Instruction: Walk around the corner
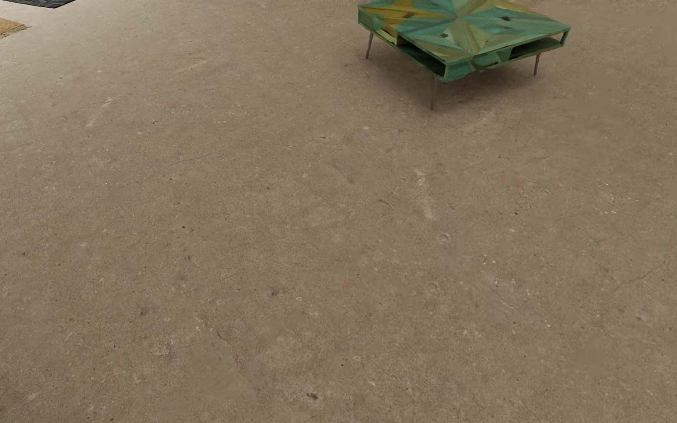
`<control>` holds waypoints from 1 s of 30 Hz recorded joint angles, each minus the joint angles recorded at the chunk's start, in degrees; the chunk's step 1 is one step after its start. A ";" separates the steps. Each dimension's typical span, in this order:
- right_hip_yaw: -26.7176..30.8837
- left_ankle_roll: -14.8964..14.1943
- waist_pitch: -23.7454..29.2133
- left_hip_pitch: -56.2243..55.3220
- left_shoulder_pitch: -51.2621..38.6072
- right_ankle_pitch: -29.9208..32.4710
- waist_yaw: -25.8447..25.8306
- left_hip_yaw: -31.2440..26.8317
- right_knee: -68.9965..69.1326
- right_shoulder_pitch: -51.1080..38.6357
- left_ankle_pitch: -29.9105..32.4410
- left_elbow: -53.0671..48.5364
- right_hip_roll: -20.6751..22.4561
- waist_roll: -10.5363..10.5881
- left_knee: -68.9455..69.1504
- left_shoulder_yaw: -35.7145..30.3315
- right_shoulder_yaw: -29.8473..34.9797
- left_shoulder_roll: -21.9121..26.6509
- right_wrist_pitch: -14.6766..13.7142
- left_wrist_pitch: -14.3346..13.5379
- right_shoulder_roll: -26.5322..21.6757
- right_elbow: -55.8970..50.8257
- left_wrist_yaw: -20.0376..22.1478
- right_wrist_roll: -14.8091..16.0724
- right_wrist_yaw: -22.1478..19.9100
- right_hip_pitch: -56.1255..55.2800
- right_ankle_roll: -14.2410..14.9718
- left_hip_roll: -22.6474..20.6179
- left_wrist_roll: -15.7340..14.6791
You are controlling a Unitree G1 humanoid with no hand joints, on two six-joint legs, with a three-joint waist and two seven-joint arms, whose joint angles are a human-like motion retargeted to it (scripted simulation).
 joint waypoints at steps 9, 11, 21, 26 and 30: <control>0.00 0.00 -3.64 -18.58 6.68 -0.41 9.00 0.00 9.20 -5.67 1.75 12.00 -8.49 -1.28 -32.71 -0.41 -11.05 1.39 0.00 0.00 0.07 -10.02 0.00 0.00 0.00 22.79 0.00 -1.19 0.00; 0.00 0.00 -1.28 -12.97 3.22 5.79 6.66 0.00 39.51 -3.86 -3.29 11.66 -10.52 -0.84 -25.90 -2.84 -8.56 1.14 0.00 0.00 0.76 -1.28 0.00 0.00 0.00 12.07 0.00 -6.66 0.00; 0.00 0.00 -3.31 32.48 -6.29 -11.19 -17.67 0.00 -4.19 9.71 16.14 -22.40 -11.50 0.85 -49.14 2.61 1.26 1.96 0.00 0.00 3.37 6.81 0.00 0.00 0.00 -30.27 0.00 -2.04 0.00; 0.00 0.00 -4.46 26.61 -3.47 14.38 -15.16 0.00 14.36 5.02 41.88 -9.90 -3.63 4.01 -23.33 2.63 -0.15 -1.14 0.00 0.00 1.15 9.15 0.00 0.00 0.00 -34.33 0.00 4.76 0.00; 0.00 0.00 0.55 2.75 -1.90 1.72 -4.09 0.00 3.23 -2.68 -1.68 0.24 -0.72 0.12 -1.35 -3.21 -0.89 0.10 0.00 0.00 -2.00 2.85 0.00 0.00 0.00 -3.63 0.00 0.30 0.00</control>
